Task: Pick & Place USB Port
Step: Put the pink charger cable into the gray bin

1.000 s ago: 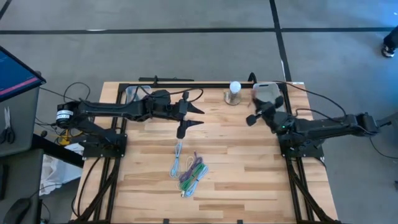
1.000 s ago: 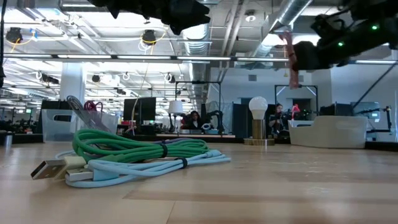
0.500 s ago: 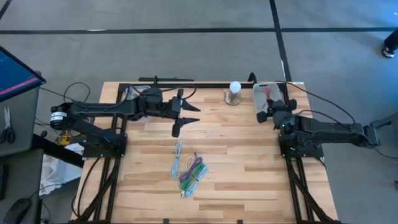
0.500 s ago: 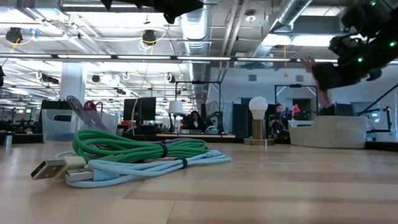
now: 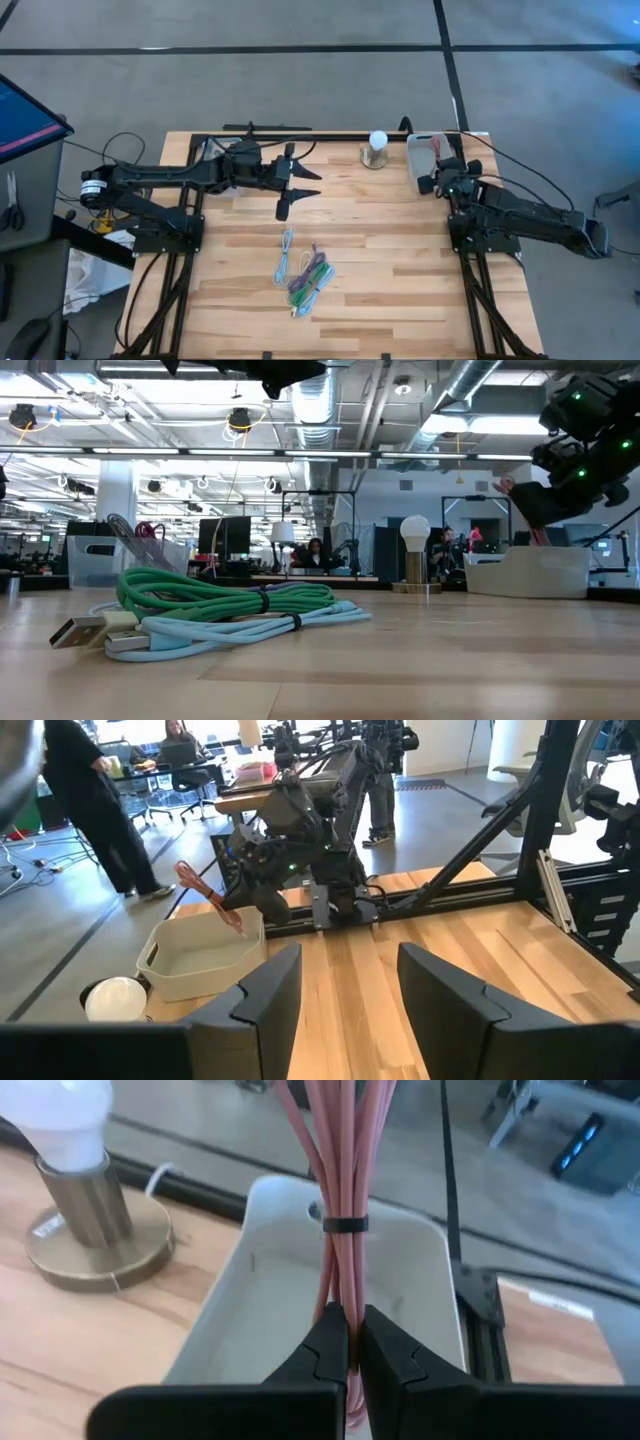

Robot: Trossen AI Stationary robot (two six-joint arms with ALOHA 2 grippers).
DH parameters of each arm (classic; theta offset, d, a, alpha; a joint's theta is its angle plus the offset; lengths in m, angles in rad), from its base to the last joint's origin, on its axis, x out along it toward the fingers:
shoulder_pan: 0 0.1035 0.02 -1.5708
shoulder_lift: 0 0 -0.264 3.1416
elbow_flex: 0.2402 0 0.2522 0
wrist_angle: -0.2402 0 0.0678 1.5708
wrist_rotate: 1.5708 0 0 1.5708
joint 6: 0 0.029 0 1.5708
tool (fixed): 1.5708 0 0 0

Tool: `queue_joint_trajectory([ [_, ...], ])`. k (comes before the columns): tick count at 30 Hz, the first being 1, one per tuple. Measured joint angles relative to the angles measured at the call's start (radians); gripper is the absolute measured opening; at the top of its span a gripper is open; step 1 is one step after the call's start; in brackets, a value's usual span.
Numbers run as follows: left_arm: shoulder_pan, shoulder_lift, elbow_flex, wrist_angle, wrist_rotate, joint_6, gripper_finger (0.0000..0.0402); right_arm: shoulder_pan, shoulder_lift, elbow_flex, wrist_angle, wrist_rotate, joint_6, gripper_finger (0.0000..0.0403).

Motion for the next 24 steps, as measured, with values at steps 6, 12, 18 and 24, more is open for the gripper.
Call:
queue_joint_trajectory([
  [6, 0.0, 0.0, 0.0, -0.005, 0.0, 0.0, 0.0167, -0.071, 0.0, 0.0, -0.008, -0.063, 0.008, 0.0],
  [12, 0.0, 0.0, 0.0, -0.007, 0.0, 0.0, 0.0167, -0.103, 0.0, 0.0, -0.011, -0.113, 0.008, 0.0],
  [18, 0.0, 0.0, 0.0, -0.008, 0.0, 0.0, 0.0167, -0.121, 0.0, 0.0, -0.011, -0.137, 0.007, 0.0013],
  [24, 0.0, 0.0, 0.0, -0.01, 0.0, 0.0, 0.0167, -0.126, 0.0, 0.0, -0.011, -0.142, 0.007, 0.004],
])
